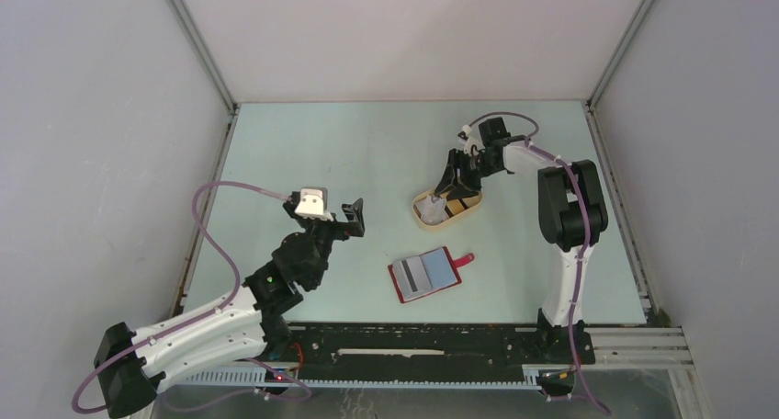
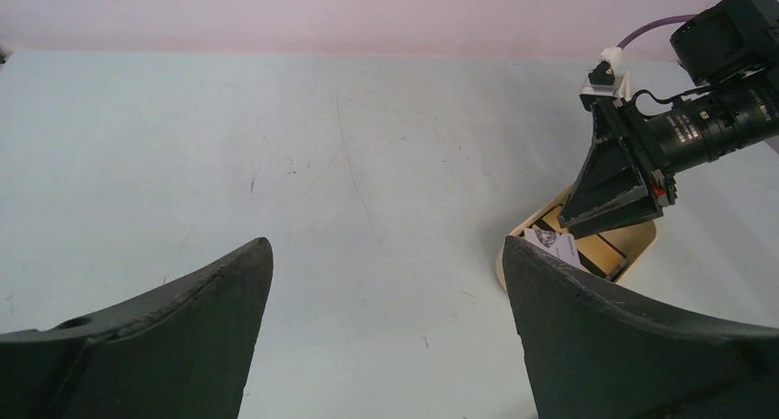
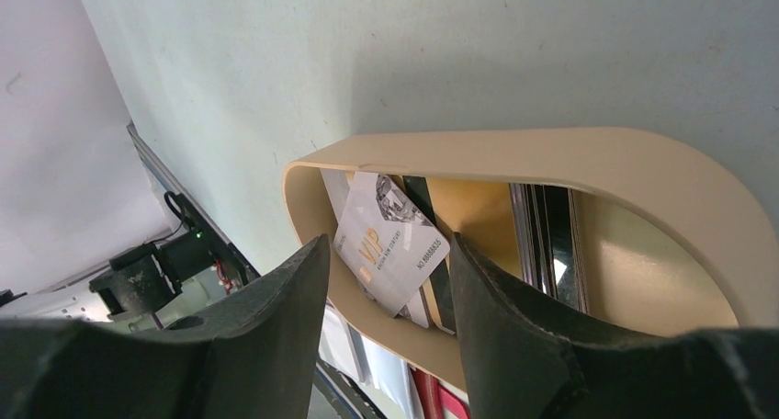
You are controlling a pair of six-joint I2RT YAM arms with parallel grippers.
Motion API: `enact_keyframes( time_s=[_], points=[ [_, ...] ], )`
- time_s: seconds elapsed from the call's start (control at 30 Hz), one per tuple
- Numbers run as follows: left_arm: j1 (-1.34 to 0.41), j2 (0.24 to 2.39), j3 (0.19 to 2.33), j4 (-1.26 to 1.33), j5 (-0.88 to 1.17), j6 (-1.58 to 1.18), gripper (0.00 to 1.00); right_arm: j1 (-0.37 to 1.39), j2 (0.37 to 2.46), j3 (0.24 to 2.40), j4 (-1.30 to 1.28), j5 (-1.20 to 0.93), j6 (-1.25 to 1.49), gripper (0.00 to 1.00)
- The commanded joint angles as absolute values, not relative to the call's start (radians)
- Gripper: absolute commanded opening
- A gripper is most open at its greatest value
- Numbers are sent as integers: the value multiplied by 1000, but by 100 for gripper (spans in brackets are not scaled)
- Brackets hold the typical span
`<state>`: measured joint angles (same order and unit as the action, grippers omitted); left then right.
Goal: Put the credit cards into the card holder
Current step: Pick up the credit card from the storage box.
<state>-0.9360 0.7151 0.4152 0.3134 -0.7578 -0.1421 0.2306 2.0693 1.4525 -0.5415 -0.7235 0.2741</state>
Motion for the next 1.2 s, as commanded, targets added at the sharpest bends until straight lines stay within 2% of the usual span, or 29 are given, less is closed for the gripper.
enact_keyframes(
  time_s=[0.0, 0.47, 0.8, 0.9, 1.03, 1.17],
  points=[
    [-930, 709, 418, 334, -787, -156, 100, 247, 2084, 1473, -571, -776, 257, 59],
    [-930, 712, 419, 334, -787, -156, 100, 250, 2042, 1467, -560, -855, 262, 57],
    [-930, 713, 421, 334, -787, -156, 100, 259, 2043, 1462, -553, -826, 261, 52],
    [-930, 713, 421, 333, -787, -156, 100, 263, 2057, 1462, -549, -807, 260, 48],
    [-930, 713, 420, 333, -787, -156, 100, 261, 2063, 1461, -543, -788, 258, 38],
    [-930, 713, 420, 332, -787, -156, 100, 251, 2063, 1458, -540, -772, 254, 21]
  ],
)
